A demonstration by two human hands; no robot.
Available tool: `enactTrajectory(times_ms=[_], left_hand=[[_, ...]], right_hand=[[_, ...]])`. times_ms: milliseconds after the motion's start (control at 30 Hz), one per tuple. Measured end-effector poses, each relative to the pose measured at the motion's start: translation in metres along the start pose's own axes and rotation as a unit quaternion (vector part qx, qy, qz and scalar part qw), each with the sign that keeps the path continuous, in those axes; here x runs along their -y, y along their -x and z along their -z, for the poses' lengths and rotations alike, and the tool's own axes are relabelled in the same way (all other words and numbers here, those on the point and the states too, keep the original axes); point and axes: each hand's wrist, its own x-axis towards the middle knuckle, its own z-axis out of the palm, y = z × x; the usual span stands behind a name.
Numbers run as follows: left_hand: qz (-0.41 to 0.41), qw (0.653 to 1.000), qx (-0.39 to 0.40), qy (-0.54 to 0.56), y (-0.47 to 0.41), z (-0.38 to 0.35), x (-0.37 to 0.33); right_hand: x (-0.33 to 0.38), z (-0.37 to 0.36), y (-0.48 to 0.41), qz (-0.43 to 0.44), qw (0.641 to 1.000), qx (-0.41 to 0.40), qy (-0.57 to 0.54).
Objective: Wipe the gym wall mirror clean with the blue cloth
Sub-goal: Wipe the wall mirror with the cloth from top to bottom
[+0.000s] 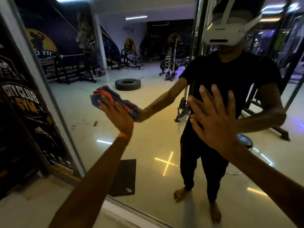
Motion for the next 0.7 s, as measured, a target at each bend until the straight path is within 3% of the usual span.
enactTrajectory(times_ms=[100,167,267,367,500,567,633,700], left_hand=[[0.091,0.996,-0.022,-0.014,-0.054,0.017,-0.001],[0.046,0.998,-0.007,0.04,-0.021,0.011,-0.02],[-0.017,0.977,0.119,0.176,0.09,0.003,-0.046],[-0.094,0.972,0.187,0.106,0.142,0.0,-0.062],[-0.138,0.986,0.064,0.073,0.022,-0.01,-0.051],[-0.119,0.992,-0.005,0.047,-0.042,-0.012,-0.039],[-0.05,0.996,-0.047,0.055,-0.056,-0.016,-0.044],[-0.038,0.997,-0.039,0.055,-0.019,-0.02,-0.065]], right_hand=[[0.008,0.0,-0.003,-0.013,1.0,-0.004,-0.003],[0.012,-0.002,-0.005,-0.023,1.0,-0.01,-0.009],[0.014,-0.006,-0.006,-0.034,0.999,-0.013,-0.01],[0.012,-0.007,-0.004,-0.022,0.999,-0.023,-0.011],[0.003,-0.004,-0.004,-0.007,0.999,-0.027,-0.021],[0.004,0.0,-0.006,-0.007,0.999,-0.023,-0.028],[0.005,0.003,-0.014,-0.005,0.999,-0.016,-0.035],[0.006,0.007,-0.026,0.0,0.999,-0.018,-0.031]])
